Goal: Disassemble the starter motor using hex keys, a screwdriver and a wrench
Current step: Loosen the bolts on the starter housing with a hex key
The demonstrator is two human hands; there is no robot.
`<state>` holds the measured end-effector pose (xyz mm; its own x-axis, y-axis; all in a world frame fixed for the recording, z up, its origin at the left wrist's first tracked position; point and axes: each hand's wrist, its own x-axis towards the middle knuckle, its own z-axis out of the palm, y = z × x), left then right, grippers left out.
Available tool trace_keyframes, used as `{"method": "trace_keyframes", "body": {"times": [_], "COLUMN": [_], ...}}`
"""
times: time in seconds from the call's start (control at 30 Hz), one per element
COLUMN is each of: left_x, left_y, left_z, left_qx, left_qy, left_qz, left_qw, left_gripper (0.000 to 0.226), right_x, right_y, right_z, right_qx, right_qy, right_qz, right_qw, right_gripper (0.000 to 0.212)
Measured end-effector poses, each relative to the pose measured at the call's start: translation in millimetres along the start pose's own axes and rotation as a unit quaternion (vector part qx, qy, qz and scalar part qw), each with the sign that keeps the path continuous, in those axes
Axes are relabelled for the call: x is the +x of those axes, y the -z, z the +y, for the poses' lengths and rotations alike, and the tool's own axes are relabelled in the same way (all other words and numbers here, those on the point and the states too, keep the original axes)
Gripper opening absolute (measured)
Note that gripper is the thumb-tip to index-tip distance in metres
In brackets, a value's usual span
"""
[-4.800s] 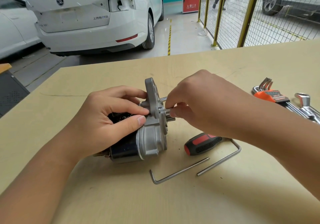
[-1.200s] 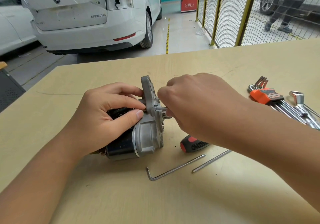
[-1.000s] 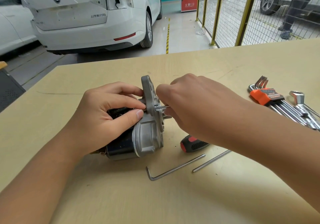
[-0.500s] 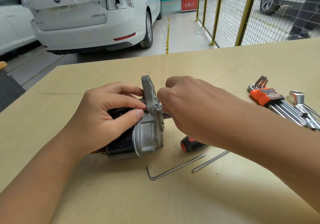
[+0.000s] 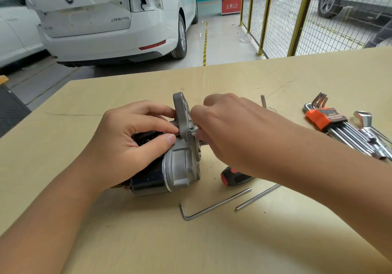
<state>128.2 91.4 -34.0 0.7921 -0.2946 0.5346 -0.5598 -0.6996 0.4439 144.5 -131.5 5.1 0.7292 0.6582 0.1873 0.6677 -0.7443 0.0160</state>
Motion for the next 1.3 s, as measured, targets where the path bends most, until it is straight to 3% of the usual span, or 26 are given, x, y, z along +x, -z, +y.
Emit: {"method": "trace_keyframes", "body": {"times": [0.27,0.4,0.57,0.77,0.97,1.07,1.2,1.3], "left_x": [0.0,0.4,0.5,0.6,0.7,0.7,0.4,-0.2], "left_y": [0.0,-0.4,0.1,0.5,0.8,0.9,0.0,-0.7], "left_z": [-0.2,0.7,1.2,2.8,3.6,3.0,2.5,1.9], "left_qx": [0.003,0.0,0.008,0.011,0.005,0.004,0.007,0.005], "left_qy": [-0.003,0.0,0.0,-0.004,-0.01,-0.009,-0.005,-0.007], "left_qz": [0.001,0.001,0.0,0.0,0.001,0.0,0.0,0.004], "left_qw": [1.0,1.0,1.0,1.0,1.0,1.0,1.0,1.0], "left_gripper": [0.016,0.016,0.016,0.017,0.018,0.017,0.016,0.015], "right_x": [1.0,2.5,1.0,2.8,5.4,6.4,7.0,8.5], "right_y": [4.4,-2.3,-2.6,1.0,-6.4,-7.0,-3.9,-6.2], "right_z": [-3.0,0.2,1.1,-0.1,1.3,2.3,5.2,5.9], "right_qx": [-0.032,-0.019,0.001,-0.019,0.01,0.017,0.081,0.129], "right_qy": [-0.001,-0.015,0.01,0.001,-0.021,-0.015,-0.017,-0.025], "right_qz": [-0.025,-0.006,-0.002,-0.025,-0.006,0.012,0.029,0.03], "right_qw": [0.999,1.0,1.0,0.999,1.0,1.0,0.996,0.991], "right_gripper": [0.017,0.046,0.016,0.017,0.054,0.048,0.024,0.036]}}
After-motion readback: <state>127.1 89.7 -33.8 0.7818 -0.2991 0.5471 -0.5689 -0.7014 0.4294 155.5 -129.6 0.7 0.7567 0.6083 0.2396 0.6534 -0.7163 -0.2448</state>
